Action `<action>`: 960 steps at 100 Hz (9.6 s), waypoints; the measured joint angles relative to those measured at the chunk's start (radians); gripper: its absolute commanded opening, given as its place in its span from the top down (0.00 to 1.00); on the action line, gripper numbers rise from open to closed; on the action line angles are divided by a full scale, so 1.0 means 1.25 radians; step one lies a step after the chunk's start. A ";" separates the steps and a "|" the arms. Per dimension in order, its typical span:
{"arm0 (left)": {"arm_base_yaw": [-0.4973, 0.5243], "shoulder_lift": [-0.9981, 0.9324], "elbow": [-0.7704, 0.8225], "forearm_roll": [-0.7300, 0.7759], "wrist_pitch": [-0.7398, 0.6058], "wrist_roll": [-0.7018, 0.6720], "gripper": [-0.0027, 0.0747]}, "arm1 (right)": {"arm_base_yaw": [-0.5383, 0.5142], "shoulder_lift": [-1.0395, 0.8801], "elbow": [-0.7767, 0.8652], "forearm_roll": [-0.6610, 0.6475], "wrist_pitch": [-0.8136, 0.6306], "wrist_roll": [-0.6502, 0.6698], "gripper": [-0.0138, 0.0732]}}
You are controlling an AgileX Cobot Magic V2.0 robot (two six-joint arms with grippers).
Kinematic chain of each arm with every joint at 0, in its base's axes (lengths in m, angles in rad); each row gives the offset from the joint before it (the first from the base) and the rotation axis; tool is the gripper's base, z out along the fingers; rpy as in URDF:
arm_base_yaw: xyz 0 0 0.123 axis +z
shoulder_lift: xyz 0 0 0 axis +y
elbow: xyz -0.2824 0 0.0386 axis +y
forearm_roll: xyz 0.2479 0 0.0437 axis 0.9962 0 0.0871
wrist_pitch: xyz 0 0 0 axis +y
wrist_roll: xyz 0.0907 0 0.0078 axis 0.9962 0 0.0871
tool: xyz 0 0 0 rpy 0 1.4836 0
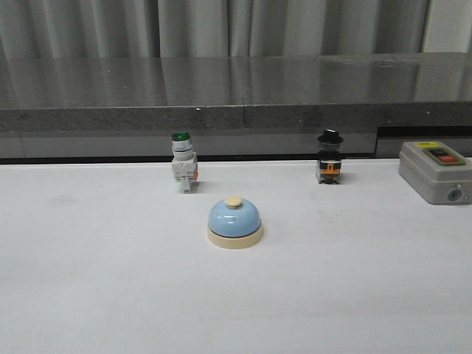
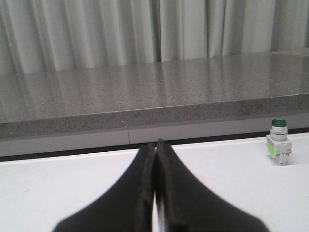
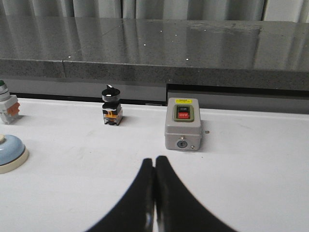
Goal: Place and press bell with both arms
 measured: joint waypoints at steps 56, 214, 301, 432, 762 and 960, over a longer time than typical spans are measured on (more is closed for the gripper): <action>0.000 0.000 0.000 0.000 0.000 0.000 0.99 | 0.000 0.023 -0.123 0.035 0.028 0.000 0.91; 0.000 0.000 0.000 0.002 0.000 0.000 0.99 | 0.207 1.170 -0.911 0.183 0.502 -0.044 0.91; 0.000 0.000 0.000 0.002 0.000 0.000 0.99 | 0.340 1.540 -1.229 0.186 0.508 -0.046 0.91; 0.000 0.000 0.000 0.002 0.000 0.000 0.99 | 0.340 1.581 -1.229 0.190 0.515 -0.046 0.91; 0.000 0.000 0.000 0.002 0.000 0.000 0.99 | 0.000 0.272 -0.382 0.062 0.189 -0.050 0.91; 0.000 0.000 0.000 0.002 -0.002 0.000 0.99 | -0.009 -0.001 0.000 -0.026 -0.006 0.009 0.91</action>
